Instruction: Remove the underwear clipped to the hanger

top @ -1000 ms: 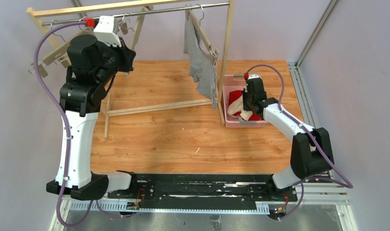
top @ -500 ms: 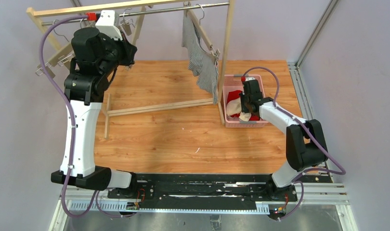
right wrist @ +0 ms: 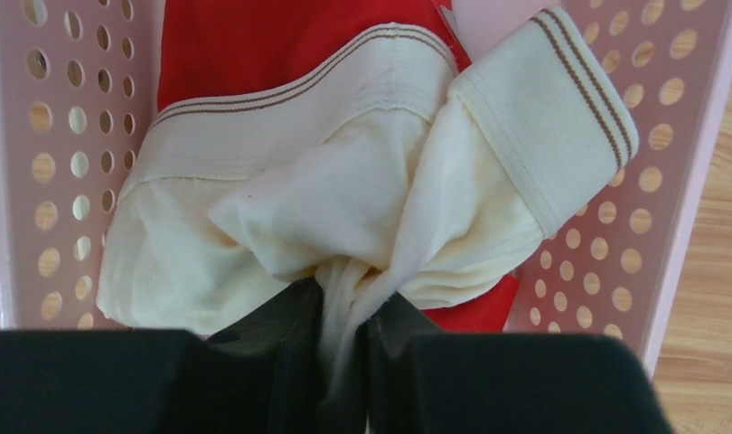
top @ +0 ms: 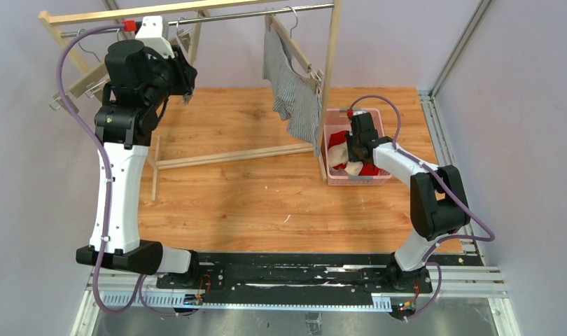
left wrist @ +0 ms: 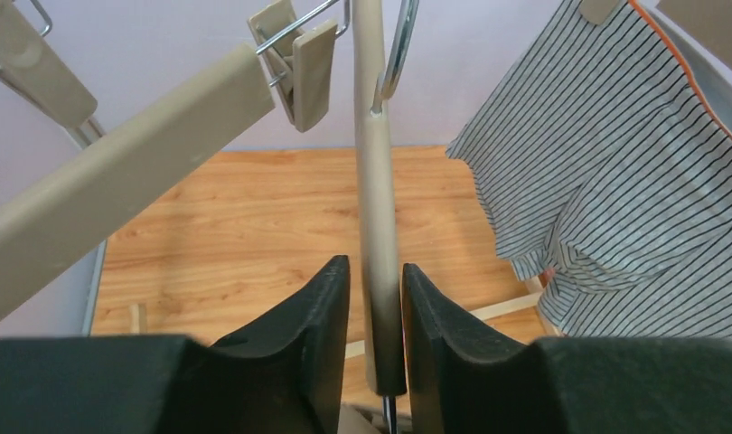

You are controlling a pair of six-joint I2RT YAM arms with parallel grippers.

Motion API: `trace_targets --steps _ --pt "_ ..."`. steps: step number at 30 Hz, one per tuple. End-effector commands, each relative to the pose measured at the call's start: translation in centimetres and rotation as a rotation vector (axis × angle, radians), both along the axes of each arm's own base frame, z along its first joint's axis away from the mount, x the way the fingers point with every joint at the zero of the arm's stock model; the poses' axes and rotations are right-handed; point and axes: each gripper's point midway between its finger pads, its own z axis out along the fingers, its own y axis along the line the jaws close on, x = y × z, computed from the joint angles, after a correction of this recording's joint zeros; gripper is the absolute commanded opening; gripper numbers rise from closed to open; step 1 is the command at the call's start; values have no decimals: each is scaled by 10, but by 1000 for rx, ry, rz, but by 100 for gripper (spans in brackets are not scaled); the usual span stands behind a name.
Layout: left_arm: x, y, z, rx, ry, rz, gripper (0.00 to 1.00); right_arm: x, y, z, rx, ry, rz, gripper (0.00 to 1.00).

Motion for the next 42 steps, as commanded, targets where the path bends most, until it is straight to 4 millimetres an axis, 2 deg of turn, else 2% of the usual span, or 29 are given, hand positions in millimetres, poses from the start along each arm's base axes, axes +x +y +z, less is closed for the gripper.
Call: trace_targets --steps 1,3,5,11,16,18,19,21,22,27,30,34,38,39,42 --pt "-6 7 24 -5 -86 27 38 3 1 4 13 22 15 35" --pt "-13 8 29 0 -102 24 43 4 -1 13 8 0 10 53" --pt "-22 8 35 5 -119 15 47 5 -5 24 -4 -28 2 65" --pt "-57 9 59 13 -193 -6 50 3 -16 76 -24 -152 -23 72" --pt "-85 9 64 20 -212 -21 50 -12 -19 136 18 -296 -25 72" --pt "-95 10 64 12 -224 -22 46 -22 -14 164 42 -367 -7 67" --pt "-103 8 67 6 -241 -34 44 -27 -12 178 58 -405 6 59" --pt "-112 1 71 -7 -257 -81 40 -35 -3 201 94 -475 41 30" --pt "-116 -5 73 -14 -264 -115 39 -37 0 210 111 -500 54 21" --pt "-130 -42 88 -38 -291 -322 40 -42 22 237 161 -546 112 2" --pt "-136 -65 92 -27 -304 -405 40 -41 41 248 170 -572 151 1" --pt "-132 -101 86 -14 -282 -513 40 -32 65 264 161 -646 184 1" --pt "-117 -128 83 13 -264 -561 42 -15 76 278 183 -701 174 1" --pt "-108 -134 82 18 -255 -566 42 -12 78 280 187 -708 171 1" --pt "-92 -142 97 5 -287 -554 47 -1 87 285 210 -718 175 1"
